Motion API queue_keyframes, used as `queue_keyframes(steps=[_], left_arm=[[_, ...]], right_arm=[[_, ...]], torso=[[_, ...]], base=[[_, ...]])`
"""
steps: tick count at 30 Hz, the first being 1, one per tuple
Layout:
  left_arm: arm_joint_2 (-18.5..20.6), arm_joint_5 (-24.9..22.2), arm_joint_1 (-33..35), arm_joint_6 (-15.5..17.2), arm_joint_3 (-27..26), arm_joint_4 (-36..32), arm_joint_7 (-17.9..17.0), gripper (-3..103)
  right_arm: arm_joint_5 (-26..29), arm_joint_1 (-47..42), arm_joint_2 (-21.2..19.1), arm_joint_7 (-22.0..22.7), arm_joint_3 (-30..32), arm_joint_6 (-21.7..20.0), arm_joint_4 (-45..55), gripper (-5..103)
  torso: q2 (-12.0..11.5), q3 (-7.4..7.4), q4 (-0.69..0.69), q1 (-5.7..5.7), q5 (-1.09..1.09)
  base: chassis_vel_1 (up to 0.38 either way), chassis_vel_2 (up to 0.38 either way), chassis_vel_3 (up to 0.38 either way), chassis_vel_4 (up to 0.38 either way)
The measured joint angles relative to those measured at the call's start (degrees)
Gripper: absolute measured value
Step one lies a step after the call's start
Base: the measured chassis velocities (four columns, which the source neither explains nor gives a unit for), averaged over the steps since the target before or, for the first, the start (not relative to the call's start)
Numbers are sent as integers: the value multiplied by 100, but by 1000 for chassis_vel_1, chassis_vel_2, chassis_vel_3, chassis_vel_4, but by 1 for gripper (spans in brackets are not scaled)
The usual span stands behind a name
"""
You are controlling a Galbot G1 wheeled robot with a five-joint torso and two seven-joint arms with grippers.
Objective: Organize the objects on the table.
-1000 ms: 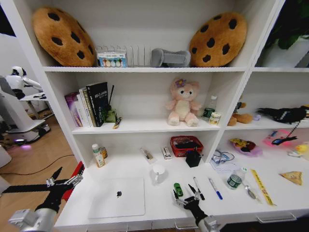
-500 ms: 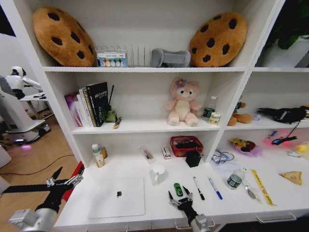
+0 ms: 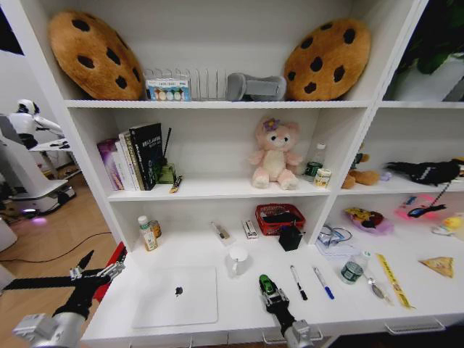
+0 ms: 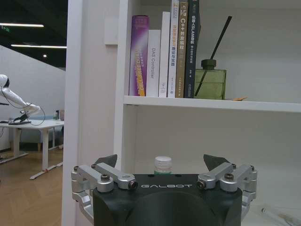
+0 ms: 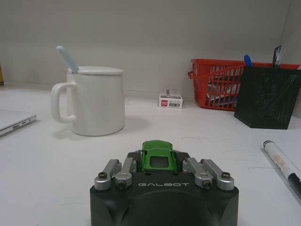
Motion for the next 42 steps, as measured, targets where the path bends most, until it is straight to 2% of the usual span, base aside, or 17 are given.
queue_keyframes(steps=[7, 12, 15, 16, 17, 18, 21, 22, 23, 26, 28, 30, 31, 35, 38, 39, 42], left_arm=[[0, 0, 0, 1, 0, 0, 0, 100], [0, 0, 0, 1, 0, 0, 0, 100], [0, 0, -1, 1, 0, 0, 0, 100], [0, 0, -1, 1, 0, 0, 0, 100], [0, 1, -1, 1, 0, 0, 0, 100], [0, 1, -1, 1, 0, 0, 0, 100], [1, 1, 0, 1, 0, 0, 0, 100], [1, 1, 0, 1, 0, 0, 0, 100], [1, 1, -1, 2, 1, 0, 0, 100], [2, 1, -1, 1, 1, -1, 0, 100], [1, 1, -1, 2, 1, -1, -1, 100], [1, 0, 0, 2, 1, -1, -1, 100], [1, 1, 0, 2, 1, -1, -1, 100], [1, 1, -1, 2, 1, -1, 0, 100], [1, 1, -1, 2, 1, -1, 0, 100], [1, 1, -1, 2, 1, -1, -1, 100], [1, 1, 0, 2, 1, -1, 0, 100]], right_arm=[[19, -158, -55, 0, 154, 1, 211, 37], [53, -549, -121, -18, 489, 30, 917, 37], [188, -941, -339, 30, 906, -168, 1991, 37], [188, -941, -339, 30, 906, -168, 1991, 37], [223, -1042, -503, 128, 1063, -411, 2396, 37], [223, -1042, -503, 128, 1063, -411, 2396, 37], [961, -929, -1057, 497, 1384, -1318, 3449, 37], [961, -929, -1057, 497, 1384, -1318, 3449, 37], [1750, -507, -1368, 708, 1502, -2011, 3692, 37], [2108, -181, -1545, 785, 1550, -2299, 3724, 37], [2778, 553, -1941, 895, 1570, -2645, 3733, 37], [2935, 705, -2040, 931, 1552, -2686, 3733, 37], [3237, 1084, -2294, 983, 1466, -2714, 3728, 37], [4081, 2341, -2823, 1021, 1157, -2647, 3578, 37], [4167, 2566, -2870, 1021, 1088, -2641, 3490, 37], [4354, 3087, -2970, 1025, 899, -2635, 3269, 37], [4435, 3367, -3020, 1026, 747, -2633, 3109, 37]], torso=[[0, 0, 0, 0, 0], [0, 0, 0, 0, 0], [0, 0, -1, 0, -1], [0, 0, -1, 0, -1], [0, 0, -1, 0, -1], [0, 0, -1, 0, -1], [0, 0, -1, 0, -1], [0, 0, -1, 0, -1], [0, -1, 0, 0, -2], [0, 0, -1, 0, 3], [0, 0, 2, 0, 0], [0, 0, 1, 0, 0], [-1, 0, -1, 0, 2], [0, 0, -2, 0, -1], [0, 0, -2, 0, -1], [-1, 0, 4, 0, -1], [-1, 0, 0, 0, 0]], base=[[0, 0, 0, 0], [0, 0, 0, 0], [0, 0, 0, 0], [0, 0, 0, 0], [0, 0, 0, 0], [0, 0, 0, 0], [0, 0, 0, 0], [0, 0, 0, 0], [0, 0, 0, 0], [0, 0, 0, 0], [0, 0, 0, 0], [0, 0, 0, 0], [0, 0, 0, 0], [0, 0, 0, 0], [0, 0, 0, 0], [0, 0, 0, 0], [0, 0, 0, 0]])
